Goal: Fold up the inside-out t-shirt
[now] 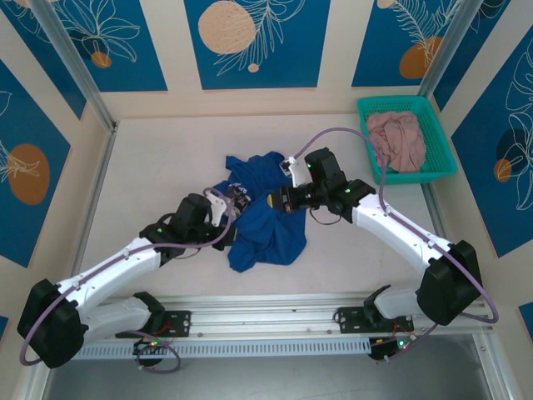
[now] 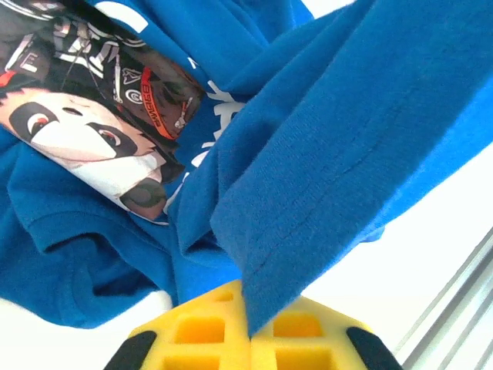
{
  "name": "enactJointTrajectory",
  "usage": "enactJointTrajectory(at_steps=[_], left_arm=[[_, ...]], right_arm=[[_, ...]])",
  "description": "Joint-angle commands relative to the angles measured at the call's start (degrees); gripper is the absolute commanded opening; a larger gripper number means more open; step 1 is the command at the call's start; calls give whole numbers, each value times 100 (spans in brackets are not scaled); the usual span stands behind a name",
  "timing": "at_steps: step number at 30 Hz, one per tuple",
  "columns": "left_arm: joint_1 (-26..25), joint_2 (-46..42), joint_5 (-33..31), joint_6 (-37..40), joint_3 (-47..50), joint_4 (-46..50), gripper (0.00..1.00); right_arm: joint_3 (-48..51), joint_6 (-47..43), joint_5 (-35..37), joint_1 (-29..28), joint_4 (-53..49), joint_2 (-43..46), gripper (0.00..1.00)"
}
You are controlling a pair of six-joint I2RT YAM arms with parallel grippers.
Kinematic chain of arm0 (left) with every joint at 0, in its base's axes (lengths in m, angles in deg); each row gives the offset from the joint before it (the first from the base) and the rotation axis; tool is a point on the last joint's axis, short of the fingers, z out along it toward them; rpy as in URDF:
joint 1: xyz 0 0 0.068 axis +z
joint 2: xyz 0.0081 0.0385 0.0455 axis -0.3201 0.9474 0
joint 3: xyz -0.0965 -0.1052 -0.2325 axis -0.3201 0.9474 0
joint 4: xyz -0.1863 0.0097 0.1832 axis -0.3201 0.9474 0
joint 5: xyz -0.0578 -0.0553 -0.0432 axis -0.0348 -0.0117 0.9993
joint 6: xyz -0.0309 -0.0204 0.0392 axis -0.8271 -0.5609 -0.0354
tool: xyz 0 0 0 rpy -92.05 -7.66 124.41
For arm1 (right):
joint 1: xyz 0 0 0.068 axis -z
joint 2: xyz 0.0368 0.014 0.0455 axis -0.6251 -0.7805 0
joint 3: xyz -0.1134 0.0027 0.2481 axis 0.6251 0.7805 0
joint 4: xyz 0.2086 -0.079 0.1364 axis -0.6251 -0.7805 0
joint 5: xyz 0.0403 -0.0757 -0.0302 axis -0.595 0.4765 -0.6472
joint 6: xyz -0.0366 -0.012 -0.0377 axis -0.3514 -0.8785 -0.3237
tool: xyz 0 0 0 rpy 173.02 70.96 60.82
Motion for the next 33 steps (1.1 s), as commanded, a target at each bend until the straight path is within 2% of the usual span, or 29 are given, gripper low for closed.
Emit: enactJointTrajectory(at_steps=[1, 7, 12, 16, 21, 23, 28, 33], left_arm=[[-30, -425, 38, 41, 108, -110, 0], [-37, -321, 719, 157, 264, -373, 0], [-41, -285, 853, 203, 382, -479, 0], [-49, -318, 1083, 360, 376, -465, 0], [-71, -351, 1193, 413, 245, -558, 0], [-76, -444, 1027, 360, 106, -521, 0], [-30, -587, -573, 107, -440, 349, 0], [43, -636, -1179, 122, -625, 873, 0]], right_arm=[[-163, -336, 821, -179, -480, 59, 8], [66, -517, 1005, -375, -680, 25, 15], [259, -484, 1000, -150, -771, 75, 15], [229, -327, 714, 56, -626, 2, 12], [8, -196, 309, 141, -469, -146, 13], [-81, -179, 163, 178, -462, -195, 18], [-304, -356, -13, 271, -679, 10, 31], [-217, -514, -103, 361, -740, 404, 39]])
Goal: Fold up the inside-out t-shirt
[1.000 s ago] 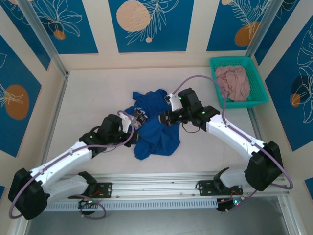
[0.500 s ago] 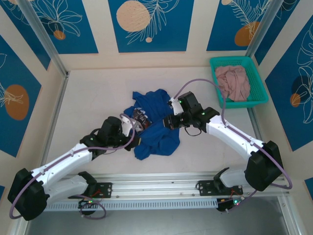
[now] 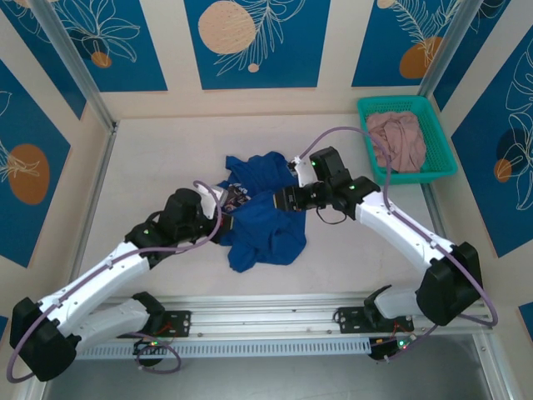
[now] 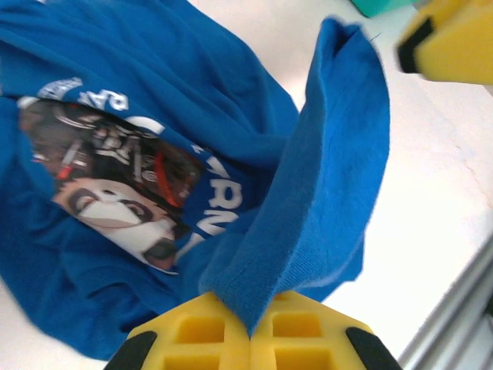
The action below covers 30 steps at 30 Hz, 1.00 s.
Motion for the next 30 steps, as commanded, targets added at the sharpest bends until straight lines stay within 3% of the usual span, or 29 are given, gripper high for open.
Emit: enactJointTrajectory(at_steps=[1, 7, 14, 30], left_arm=[[76, -104, -772, -46, -173, 662, 0], [251, -275, -1127, 79, -301, 1026, 0], [547, -573, -1085, 168, -356, 1171, 0], [846, -685, -1036, 62, -314, 1156, 0]], right_arm=[[-104, -188, -152, 61, -184, 367, 42], [111, -229, 1013, 121, -346, 358, 50], [357, 150, 1964, 322, -390, -529, 55], [-356, 410, 1215, 545, 931, -3084, 54]])
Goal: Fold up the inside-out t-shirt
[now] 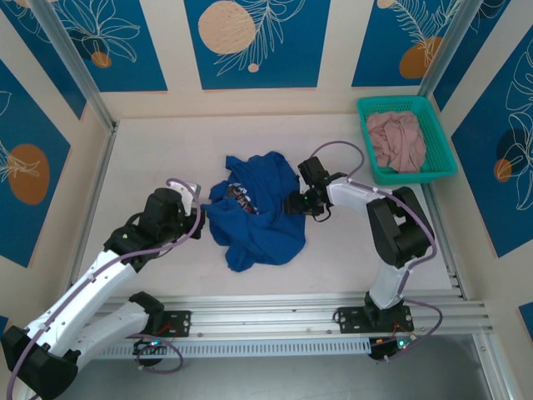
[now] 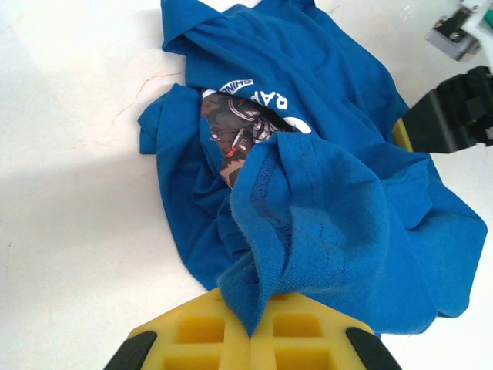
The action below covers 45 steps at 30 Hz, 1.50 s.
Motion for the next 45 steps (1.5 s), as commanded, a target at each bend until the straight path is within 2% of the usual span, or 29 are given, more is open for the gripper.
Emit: enactJointTrajectory(at_steps=[1, 2, 6, 9, 14, 21, 24, 29, 31, 33, 36, 41, 45], left_arm=[[100, -22, -100, -3, -114, 15, 0], [110, -30, -119, -10, -119, 22, 0], [200, -112, -346, -45, -179, 83, 0], [378, -314, -540, -67, -313, 88, 0], [903, -578, -428, 244, -918, -160, 0], [1723, 40, -146, 803, -2681, 184, 0], [1928, 293, 132, 813, -2983, 300, 0], [1993, 423, 76, 798, -2647, 405, 0], [2050, 449, -53, 837, -2407, 474, 0], [2163, 514, -184, 932, -2218, 549, 0], [2305, 660, -191, 1094, -2055, 600, 0], [2316, 806, 87, 1078, -1924, 493, 0], [2317, 814, 357, 1011, -1821, 433, 0]], right_arm=[[-311, 137, -325, 18, 449, -362, 52], [-375, 140, -310, 34, 478, -459, 46], [-309, 109, -57, 139, 607, -230, 10], [-22, 5, 326, 283, 624, 585, 0], [378, -77, 678, 549, 616, 2301, 0], [937, 28, 913, 538, 811, 4181, 0], [1218, 27, 849, 469, 914, 4627, 0], [1623, 354, 633, 245, 887, 4713, 5], [2003, 697, 439, -4, 936, 4622, 13], [2358, 940, 328, -424, 865, 4423, 26], [2412, 983, 586, -811, 384, 4293, 36], [2134, 639, 874, -499, 286, 4230, 56], [1409, 339, 1065, -101, 11, 3226, 61]])
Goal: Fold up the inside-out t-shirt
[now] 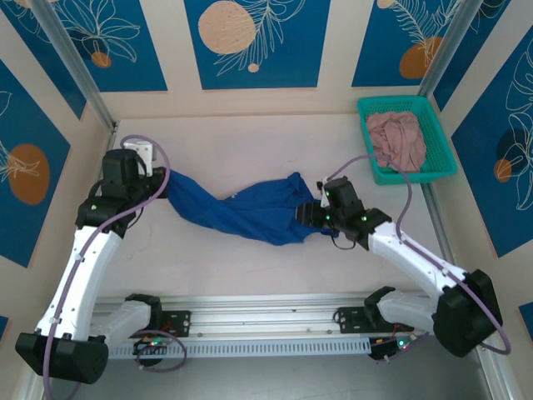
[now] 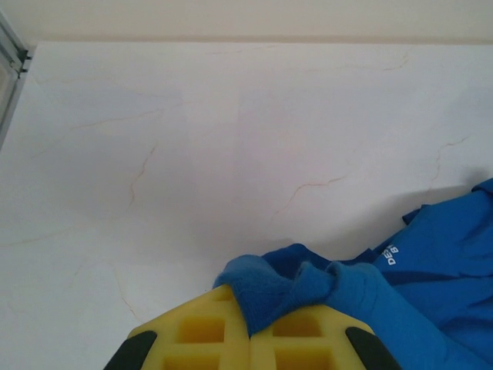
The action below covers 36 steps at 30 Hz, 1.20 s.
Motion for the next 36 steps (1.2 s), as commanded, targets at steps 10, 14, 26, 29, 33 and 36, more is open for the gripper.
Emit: enactJointTrajectory(at_steps=[10, 14, 26, 29, 33, 36], left_arm=[[74, -10, 570, -43, 240, -211, 0], [79, -17, 606, -24, 268, -209, 0], [74, -63, 720, -19, 273, -247, 0], [78, -67, 667, -23, 252, -220, 0], [112, -115, 429, -85, 114, -163, 0], [223, -142, 171, -72, -143, -36, 0]], right_arm=[[-1502, -657, 110, 138, -342, -2436, 63], [-1735, -863, 377, 129, -181, -2847, 62], [-3027, -1305, 688, 335, -313, -4276, 40], [-3225, -1428, 768, 426, -347, -4289, 22], [-3346, -1628, 776, 560, -436, -3659, 8], [-3404, -1723, 552, 700, -568, -2971, 1]])
